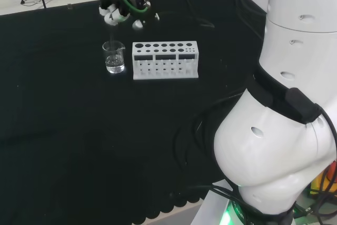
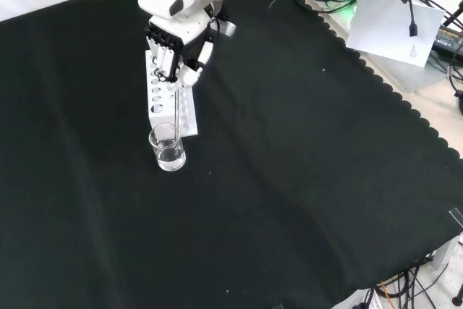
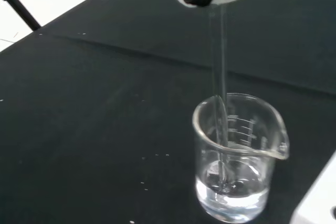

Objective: Stir in the beaker to the left of the white test tube rack with the glass rod.

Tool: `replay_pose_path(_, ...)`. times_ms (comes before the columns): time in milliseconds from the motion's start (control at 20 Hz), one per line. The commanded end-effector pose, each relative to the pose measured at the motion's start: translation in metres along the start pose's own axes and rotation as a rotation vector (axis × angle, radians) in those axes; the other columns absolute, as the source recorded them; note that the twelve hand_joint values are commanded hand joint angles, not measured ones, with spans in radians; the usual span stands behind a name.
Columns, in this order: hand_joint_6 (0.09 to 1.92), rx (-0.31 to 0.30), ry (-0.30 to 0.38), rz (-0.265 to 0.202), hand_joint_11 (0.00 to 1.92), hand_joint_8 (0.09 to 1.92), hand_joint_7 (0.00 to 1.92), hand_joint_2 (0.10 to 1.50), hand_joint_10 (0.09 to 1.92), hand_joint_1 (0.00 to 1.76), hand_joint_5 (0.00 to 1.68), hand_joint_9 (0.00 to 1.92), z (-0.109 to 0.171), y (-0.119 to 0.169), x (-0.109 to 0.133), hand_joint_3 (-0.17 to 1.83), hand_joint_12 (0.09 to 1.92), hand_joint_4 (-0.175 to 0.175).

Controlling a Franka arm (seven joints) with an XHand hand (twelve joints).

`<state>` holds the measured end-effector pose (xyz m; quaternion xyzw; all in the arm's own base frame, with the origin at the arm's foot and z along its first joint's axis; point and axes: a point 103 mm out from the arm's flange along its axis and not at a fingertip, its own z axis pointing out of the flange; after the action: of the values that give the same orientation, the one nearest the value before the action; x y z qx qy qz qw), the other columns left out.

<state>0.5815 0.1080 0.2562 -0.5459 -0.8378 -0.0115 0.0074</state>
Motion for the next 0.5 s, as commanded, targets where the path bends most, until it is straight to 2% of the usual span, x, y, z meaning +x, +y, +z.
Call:
replay_pose_path(50, 0.53, 0.006, -0.006, -0.025, 1.67, 1.09, 1.14, 0.92, 0.87, 1.3, 1.12, 1.65, 0.001, 0.016, 0.022, 0.28, 0.75, -0.175)
replay_pose_path(200, 0.53, 0.006, 0.003, -0.005, 1.67, 1.09, 1.14, 0.92, 0.87, 1.3, 1.12, 1.65, 0.004, 0.025, 0.015, 0.28, 0.75, -0.175)
replay_pose_path(500, 0.53, -0.001, -0.001, 0.04, 1.67, 1.09, 1.14, 0.92, 0.87, 1.3, 1.12, 1.66, 0.002, 0.028, -0.021, 0.28, 0.75, -0.175)
